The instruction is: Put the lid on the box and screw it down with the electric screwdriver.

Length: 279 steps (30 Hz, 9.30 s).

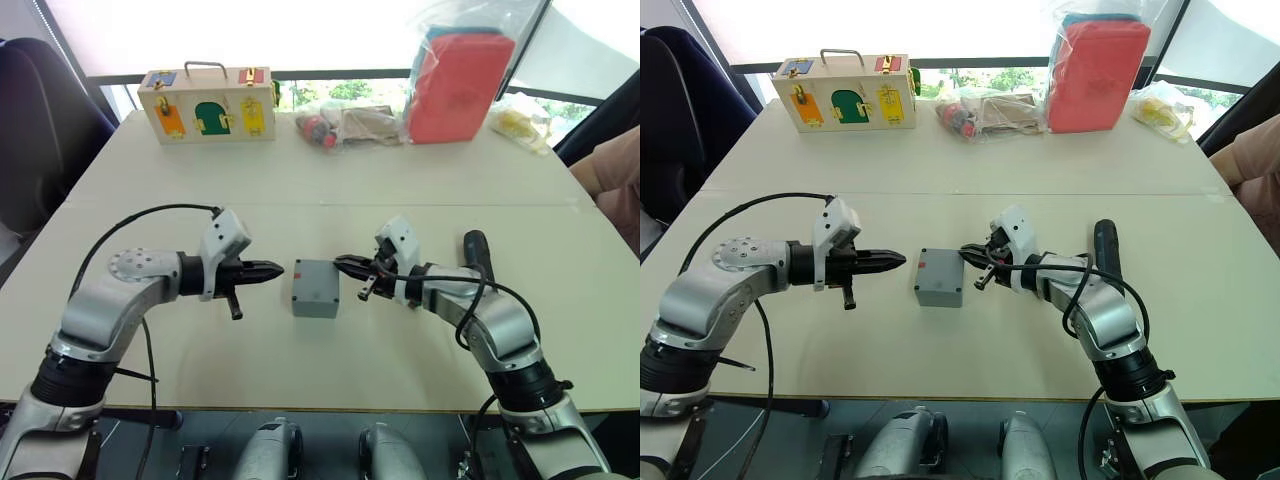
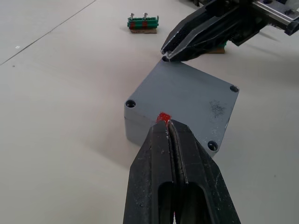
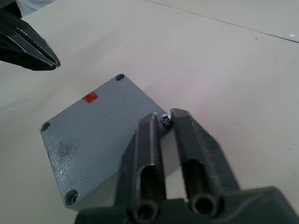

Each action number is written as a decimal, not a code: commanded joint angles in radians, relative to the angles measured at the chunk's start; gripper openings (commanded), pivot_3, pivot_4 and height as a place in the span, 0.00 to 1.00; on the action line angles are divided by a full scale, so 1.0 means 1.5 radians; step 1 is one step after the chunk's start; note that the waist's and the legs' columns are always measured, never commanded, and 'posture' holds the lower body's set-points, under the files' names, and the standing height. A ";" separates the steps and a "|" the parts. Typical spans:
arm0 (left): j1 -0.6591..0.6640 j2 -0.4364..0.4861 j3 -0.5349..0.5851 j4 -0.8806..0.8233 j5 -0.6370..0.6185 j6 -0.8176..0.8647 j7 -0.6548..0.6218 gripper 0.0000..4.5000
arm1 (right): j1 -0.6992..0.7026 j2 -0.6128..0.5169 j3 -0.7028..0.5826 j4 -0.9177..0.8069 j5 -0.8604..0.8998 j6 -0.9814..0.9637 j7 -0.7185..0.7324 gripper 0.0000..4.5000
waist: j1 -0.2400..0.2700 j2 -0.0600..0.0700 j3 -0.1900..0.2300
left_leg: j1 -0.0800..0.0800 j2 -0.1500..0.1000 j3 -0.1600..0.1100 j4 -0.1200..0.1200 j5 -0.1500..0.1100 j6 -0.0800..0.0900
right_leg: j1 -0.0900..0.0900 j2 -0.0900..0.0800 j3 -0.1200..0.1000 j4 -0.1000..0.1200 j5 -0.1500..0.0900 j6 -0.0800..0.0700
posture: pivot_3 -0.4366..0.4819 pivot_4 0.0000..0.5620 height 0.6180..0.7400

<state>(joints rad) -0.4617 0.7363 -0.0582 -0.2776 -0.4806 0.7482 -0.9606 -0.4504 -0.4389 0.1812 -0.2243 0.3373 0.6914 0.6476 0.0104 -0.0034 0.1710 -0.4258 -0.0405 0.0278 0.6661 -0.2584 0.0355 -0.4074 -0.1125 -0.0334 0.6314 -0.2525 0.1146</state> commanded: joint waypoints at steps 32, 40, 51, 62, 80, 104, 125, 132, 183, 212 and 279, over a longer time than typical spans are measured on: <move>-0.169 -0.158 -0.190 0.104 0.120 -0.267 -0.153 0.00 | -0.283 -0.453 0.043 0.267 0.187 0.615 0.031 0.99 | -0.003 0.001 0.000 | -0.001 0.000 0.001 0.000 -0.002 0.004 | -0.001 -0.004 0.001 -0.002 0.000 0.000 | 0.48 0.27 1.00; -0.145 -0.173 -0.174 0.084 0.117 -0.246 -0.123 0.00 | -0.316 -0.403 0.129 0.338 0.131 0.585 0.036 0.99 | 0.000 0.001 0.000 | -0.001 0.000 0.001 0.000 -0.002 0.004 | -0.001 -0.004 0.001 -0.002 0.000 0.000 | 0.48 0.27 1.00; -0.119 -0.171 -0.156 0.070 0.116 -0.230 -0.088 0.00 | -0.295 -0.408 0.224 0.329 0.077 0.547 0.101 0.56 | 0.000 0.001 0.000 | -0.001 -0.001 0.001 0.000 -0.002 0.004 | -0.001 -0.003 0.000 -0.001 0.000 0.000 | 0.48 0.27 1.00; -0.116 -0.153 -0.055 0.167 0.084 -0.215 -0.058 0.00 | -0.441 -0.318 -0.066 0.495 0.040 0.374 0.006 0.41 | -0.015 0.003 0.001 | -0.001 -0.001 0.002 0.000 -0.002 0.004 | -0.001 -0.003 0.001 -0.001 0.001 0.001 | 0.48 0.27 1.00; -0.120 -0.085 -0.082 0.131 0.101 -0.117 -0.063 0.00 | -0.071 0.186 -0.284 -0.106 0.221 -0.033 -0.162 0.41 | -0.014 0.004 0.001 | -0.004 -0.001 0.001 0.000 0.001 -0.001 | -0.002 0.000 0.001 0.001 0.002 0.002 | 0.48 0.27 1.00; -0.072 -0.088 -0.126 0.093 0.132 -0.100 -0.053 0.00 | -0.002 0.170 -0.124 -0.063 0.117 -0.131 -0.122 0.41 | -0.014 0.004 0.001 | -0.001 0.000 0.001 0.000 0.001 -0.001 | -0.001 0.000 0.001 0.000 0.001 0.002 | 0.48 0.27 1.00; -0.067 -0.091 -0.133 0.088 0.130 -0.095 -0.053 0.00 | 0.058 0.145 -0.037 -0.005 0.024 -0.175 -0.102 0.41 | -0.015 0.003 -0.001 | 0.001 0.000 0.001 0.000 0.000 0.000 | 0.000 0.000 0.001 0.000 0.001 0.002 | 0.48 0.27 1.00; -0.069 -0.095 -0.135 0.082 0.124 -0.089 -0.051 0.00 | 0.085 0.127 0.000 0.003 -0.018 -0.186 -0.088 0.41 | -0.015 0.001 -0.005 | 0.003 0.000 0.001 -0.001 -0.001 0.002 | 0.003 0.000 0.001 -0.001 0.001 0.002 | 0.48 0.27 1.00; -0.069 -0.092 -0.118 0.120 0.126 -0.090 -0.054 0.00 | -0.169 0.097 -0.210 -0.118 0.186 0.008 -0.155 0.41 | -0.014 0.001 -0.014 | 0.002 0.000 0.000 -0.005 -0.003 0.002 | -0.001 -0.005 0.002 -0.001 -0.002 -0.002 | 0.48 0.27 1.00; -0.112 -0.003 -0.119 0.011 0.083 -0.131 -0.195 0.00 | -0.181 -0.424 -0.180 0.361 0.457 0.615 -0.195 0.41 | -0.015 0.009 -0.005 | -0.001 0.001 0.002 -0.002 -0.005 0.006 | -0.001 -0.004 0.001 -0.004 -0.001 -0.002 | 0.48 0.27 1.00; -0.011 -0.007 -0.115 0.082 0.181 -0.139 -0.115 0.00 | -0.110 -0.176 0.151 0.070 -0.099 -0.080 0.160 0.99 | -0.001 0.002 -0.002 | -0.001 -0.001 0.001 0.001 -0.004 0.004 | -0.001 -0.003 0.000 -0.001 0.000 0.001 | 0.48 0.27 1.00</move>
<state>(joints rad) -0.4814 0.7182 -0.2430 -0.0849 -0.1795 0.5066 -1.1293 -0.5953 -0.7123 0.3901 -0.1476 0.2289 0.6593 0.8546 0.0085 -0.0009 0.1673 -0.4272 -0.0419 0.0290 0.6670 -0.2642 0.0416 -0.4083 -0.1160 -0.0337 0.6298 -0.2526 0.1164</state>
